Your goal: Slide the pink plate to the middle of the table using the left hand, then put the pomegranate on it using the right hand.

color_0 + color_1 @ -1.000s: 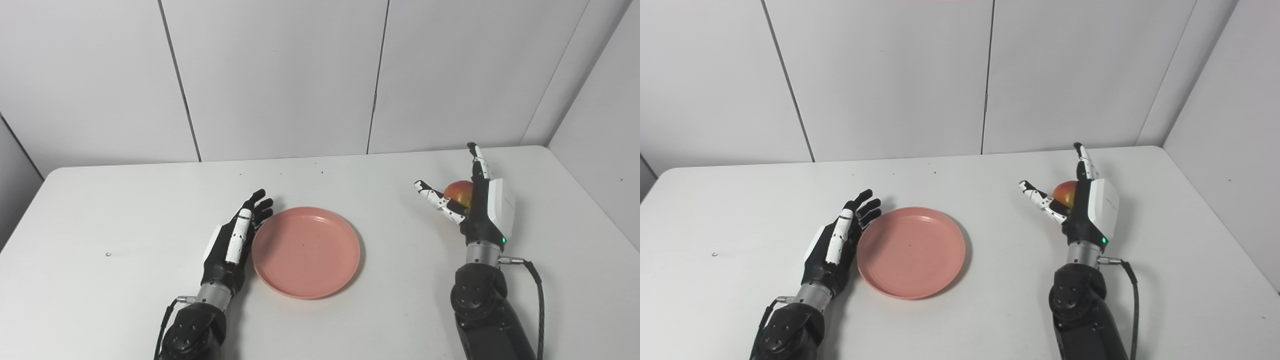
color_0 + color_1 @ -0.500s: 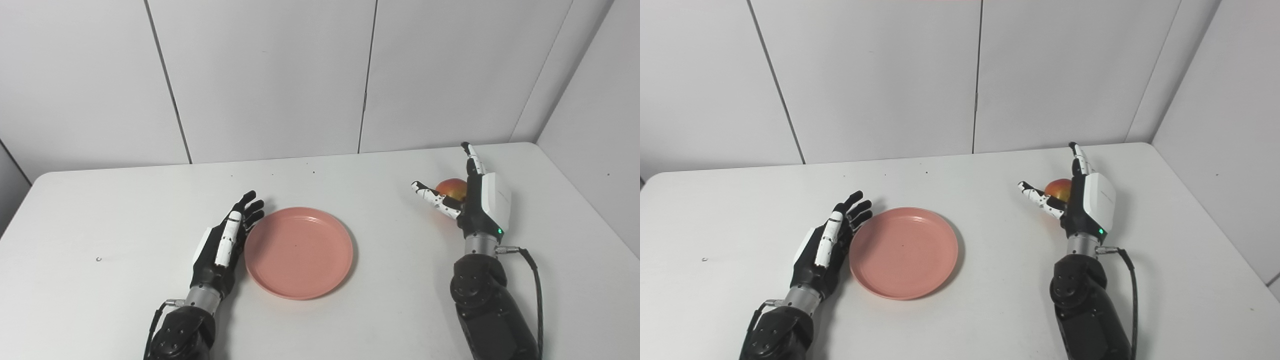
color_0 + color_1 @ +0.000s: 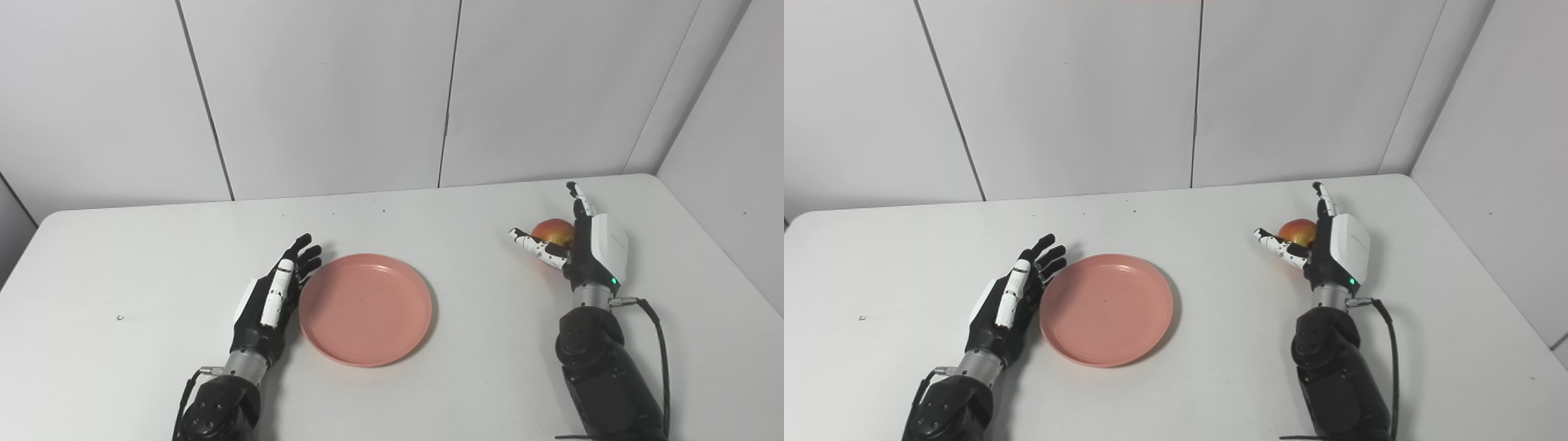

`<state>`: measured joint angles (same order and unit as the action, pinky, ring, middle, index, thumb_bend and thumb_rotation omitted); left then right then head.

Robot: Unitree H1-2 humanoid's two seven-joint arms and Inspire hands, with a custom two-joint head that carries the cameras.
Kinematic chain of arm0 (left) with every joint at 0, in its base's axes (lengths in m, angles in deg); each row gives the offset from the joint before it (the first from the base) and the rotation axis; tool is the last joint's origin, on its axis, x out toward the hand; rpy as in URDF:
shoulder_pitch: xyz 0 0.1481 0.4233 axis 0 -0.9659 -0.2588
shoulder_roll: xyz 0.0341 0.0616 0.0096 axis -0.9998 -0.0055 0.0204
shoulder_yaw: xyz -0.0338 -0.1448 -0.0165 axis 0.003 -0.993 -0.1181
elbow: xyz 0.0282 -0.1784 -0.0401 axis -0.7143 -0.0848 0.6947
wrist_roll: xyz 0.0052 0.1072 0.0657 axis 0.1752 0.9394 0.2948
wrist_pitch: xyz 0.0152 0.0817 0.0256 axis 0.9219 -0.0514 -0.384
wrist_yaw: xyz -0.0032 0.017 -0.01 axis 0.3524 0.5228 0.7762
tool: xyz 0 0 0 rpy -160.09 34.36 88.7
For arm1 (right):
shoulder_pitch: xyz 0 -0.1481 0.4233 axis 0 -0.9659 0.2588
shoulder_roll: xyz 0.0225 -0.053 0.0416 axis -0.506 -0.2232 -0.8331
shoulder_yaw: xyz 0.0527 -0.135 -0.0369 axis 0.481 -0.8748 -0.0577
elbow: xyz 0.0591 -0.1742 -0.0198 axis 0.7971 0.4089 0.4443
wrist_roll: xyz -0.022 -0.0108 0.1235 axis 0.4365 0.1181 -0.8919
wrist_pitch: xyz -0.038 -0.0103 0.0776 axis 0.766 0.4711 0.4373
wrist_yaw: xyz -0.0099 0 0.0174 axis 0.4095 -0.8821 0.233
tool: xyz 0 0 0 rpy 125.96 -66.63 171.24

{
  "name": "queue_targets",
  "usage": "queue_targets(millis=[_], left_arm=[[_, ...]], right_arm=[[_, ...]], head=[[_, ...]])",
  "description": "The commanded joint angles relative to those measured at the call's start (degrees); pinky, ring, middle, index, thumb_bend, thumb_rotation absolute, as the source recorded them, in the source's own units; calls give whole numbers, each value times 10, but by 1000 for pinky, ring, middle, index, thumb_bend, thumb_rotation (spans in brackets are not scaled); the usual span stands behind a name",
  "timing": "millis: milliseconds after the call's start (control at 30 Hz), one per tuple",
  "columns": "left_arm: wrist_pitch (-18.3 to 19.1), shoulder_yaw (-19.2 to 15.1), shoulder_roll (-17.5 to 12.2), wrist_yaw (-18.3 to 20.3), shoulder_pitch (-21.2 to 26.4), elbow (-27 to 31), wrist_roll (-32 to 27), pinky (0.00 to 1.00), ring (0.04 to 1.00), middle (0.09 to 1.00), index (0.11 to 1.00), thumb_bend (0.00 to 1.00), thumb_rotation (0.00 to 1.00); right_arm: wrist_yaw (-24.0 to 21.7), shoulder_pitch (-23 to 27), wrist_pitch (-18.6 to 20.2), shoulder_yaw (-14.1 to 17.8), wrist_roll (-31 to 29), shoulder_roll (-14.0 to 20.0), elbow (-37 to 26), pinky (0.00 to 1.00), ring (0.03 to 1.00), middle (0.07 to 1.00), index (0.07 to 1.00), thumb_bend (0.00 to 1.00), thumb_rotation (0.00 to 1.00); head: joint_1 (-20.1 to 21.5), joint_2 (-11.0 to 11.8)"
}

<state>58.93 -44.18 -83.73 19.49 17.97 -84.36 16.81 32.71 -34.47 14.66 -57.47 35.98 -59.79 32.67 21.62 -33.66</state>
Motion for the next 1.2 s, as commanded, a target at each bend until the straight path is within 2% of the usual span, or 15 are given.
queue_targets(millis=[0, 300, 500, 567, 667, 767, 833, 933, 1033, 1100, 1167], left_arm=[[5, -2, -2, -1, 3, -4, 0, 890, 910, 902, 895, 408, 1000], [7, -3, -1, -3, 1, 0, 1, 883, 906, 898, 889, 413, 1000], [8, -3, -1, -2, 1, 1, 1, 888, 907, 898, 891, 421, 1000], [9, -2, -2, -2, 1, 2, 2, 886, 906, 898, 891, 420, 1000], [8, -1, -3, -1, 1, 2, 3, 888, 909, 901, 895, 419, 1000], [7, -1, -2, -2, 1, 2, 3, 886, 907, 898, 893, 423, 1000], [8, -2, -1, -2, 1, 3, 3, 883, 905, 896, 890, 409, 1000], [10, -3, 0, -4, 0, 4, 2, 882, 904, 895, 888, 410, 1000], [14, -2, 0, -4, 0, 7, 3, 883, 905, 897, 890, 409, 1000], [13, -1, -1, -4, 0, 6, 5, 884, 907, 900, 892, 409, 1000], [13, -1, -1, -3, 0, 7, 5, 883, 907, 900, 892, 409, 1000]], right_arm=[[1, 28, 6, 0, -3, 15, -9, 729, 862, 884, 881, 830, 422], [1, 29, 13, -6, -15, 17, 10, 691, 831, 862, 855, 803, 316], [3, 27, 4, -5, -30, 14, 20, 651, 776, 822, 815, 757, 164], [7, 26, -4, -1, -40, 13, 23, 611, 733, 798, 796, 721, 102], [17, 24, -16, 6, -52, 8, 23, 468, 596, 743, 759, 634, 13], [28, 23, -28, 5, -55, 9, 27, 390, 497, 664, 713, 527, 0], [36, 21, -33, 5, -56, 8, 28, 392, 469, 631, 680, 506, 0], [51, 20, -44, 5, -57, 6, 29, 374, 463, 609, 651, 502, 0], [63, 20, -46, 5, -57, 3, 32, 337, 413, 540, 616, 514, 0], [68, 20, -45, 4, -57, 2, 32, 266, 399, 521, 606, 517, 0], [72, 19, -47, 3, -57, 2, 32, 237, 395, 514, 602, 517, 0]], head=[[-1, 1], [-3, -2], [-4, -4], [-5, -5], [-5, -4], [-6, -5], [-6, -5], [-6, -6], [-7, -7], [-8, -7], [-8, -7]])
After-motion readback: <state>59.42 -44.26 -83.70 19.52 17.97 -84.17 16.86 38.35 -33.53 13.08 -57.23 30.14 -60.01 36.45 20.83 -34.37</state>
